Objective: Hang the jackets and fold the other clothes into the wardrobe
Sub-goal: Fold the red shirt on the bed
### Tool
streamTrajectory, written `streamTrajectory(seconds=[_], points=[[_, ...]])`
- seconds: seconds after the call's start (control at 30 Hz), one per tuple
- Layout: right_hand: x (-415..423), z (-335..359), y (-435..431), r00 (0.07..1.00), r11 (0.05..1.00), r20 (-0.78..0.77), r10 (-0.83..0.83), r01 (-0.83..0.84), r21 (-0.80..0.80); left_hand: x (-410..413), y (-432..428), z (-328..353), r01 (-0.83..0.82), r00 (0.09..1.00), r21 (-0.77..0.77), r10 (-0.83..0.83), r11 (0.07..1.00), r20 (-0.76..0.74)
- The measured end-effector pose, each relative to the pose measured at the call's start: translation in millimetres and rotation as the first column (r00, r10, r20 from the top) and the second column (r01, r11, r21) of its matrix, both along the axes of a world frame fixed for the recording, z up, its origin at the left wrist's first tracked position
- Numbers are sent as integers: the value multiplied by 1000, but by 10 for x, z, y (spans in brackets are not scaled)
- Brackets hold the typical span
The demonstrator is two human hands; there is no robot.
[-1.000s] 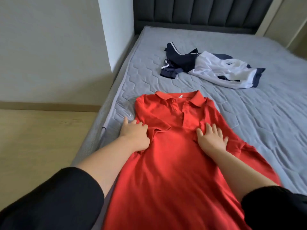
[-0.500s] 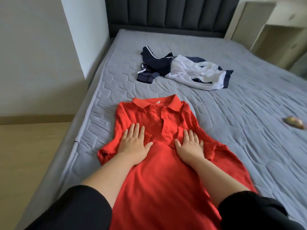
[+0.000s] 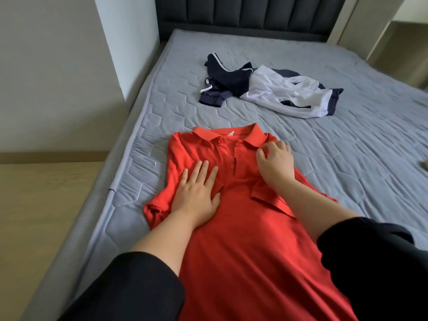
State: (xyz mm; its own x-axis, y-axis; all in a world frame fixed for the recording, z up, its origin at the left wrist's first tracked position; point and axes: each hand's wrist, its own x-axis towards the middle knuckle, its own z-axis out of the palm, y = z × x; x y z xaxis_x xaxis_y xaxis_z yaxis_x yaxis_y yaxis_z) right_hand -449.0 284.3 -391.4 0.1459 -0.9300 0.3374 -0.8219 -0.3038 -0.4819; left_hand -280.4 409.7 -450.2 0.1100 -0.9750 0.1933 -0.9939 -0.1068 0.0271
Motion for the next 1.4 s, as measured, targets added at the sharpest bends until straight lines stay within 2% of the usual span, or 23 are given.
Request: streamTrajectory(seconds=[0.1, 0.23, 0.33, 0.57, 0.73, 0.93, 1.07, 1.17, 1.2, 1.23, 1.27, 1.3, 1.33, 1.37, 1.4], points=[[183, -39, -176, 996, 999, -71, 47, -47, -10, -5, -7, -2, 30, 1000, 1, -30, 1000, -4], [524, -84, -268, 960, 971, -172, 220, -232, -56, -2, 3, -14, 27, 1000, -6, -27, 1000, -8], [784, -11, -390, 926, 954, -255, 280, -298, -31, -2, 4, -17, 27, 999, -31, -26, 999, 31], [1023, 78, -701, 918, 972, -319, 236, -216, 97, -19, -16, -60, 24, 1000, -82, -24, 996, 3], [963, 67, -832, 906, 978, -372, 200, -165, 124, -29, 22, -49, 29, 999, -102, -33, 994, -31], [782, 329, -635, 877, 970, -452, 163, -226, -89, -52, 128, 46, 86, 989, -371, -123, 925, -77], [520, 515, -232, 860, 864, -426, 280, -419, -278, -57, 213, 148, 45, 975, -478, -144, 877, -172], [339, 623, 166, 870, 807, -353, 343, -466, -363, -96, 317, 178, -54, 935, -540, -148, 840, -324], [287, 644, 297, 870, 800, -339, 358, -473, -370, -118, 356, 198, -110, 887, -536, -161, 837, -433], [235, 656, 420, 868, 790, -325, 376, -483, -377, -138, 394, 228, -197, 798, -498, -157, 845, -582], [178, 657, 535, 862, 776, -321, 393, -498, -388, -152, 417, 290, -320, 645, -418, -128, 850, -753], [111, 640, 643, 848, 752, -337, 408, -522, -403, -154, 424, 380, -449, 426, -290, -82, 845, -901], [44, 619, 754, 829, 725, -365, 424, -552, -412, -145, 419, 490, -535, 187, -128, -30, 835, -982], [-20, 582, 846, 810, 694, -395, 433, -579, -427, -124, 409, 601, -557, -13, 27, 24, 830, -1000], [-84, 553, 914, 790, 664, -428, 439, -606, -437, -97, 392, 698, -524, -164, 153, 77, 838, -983]])
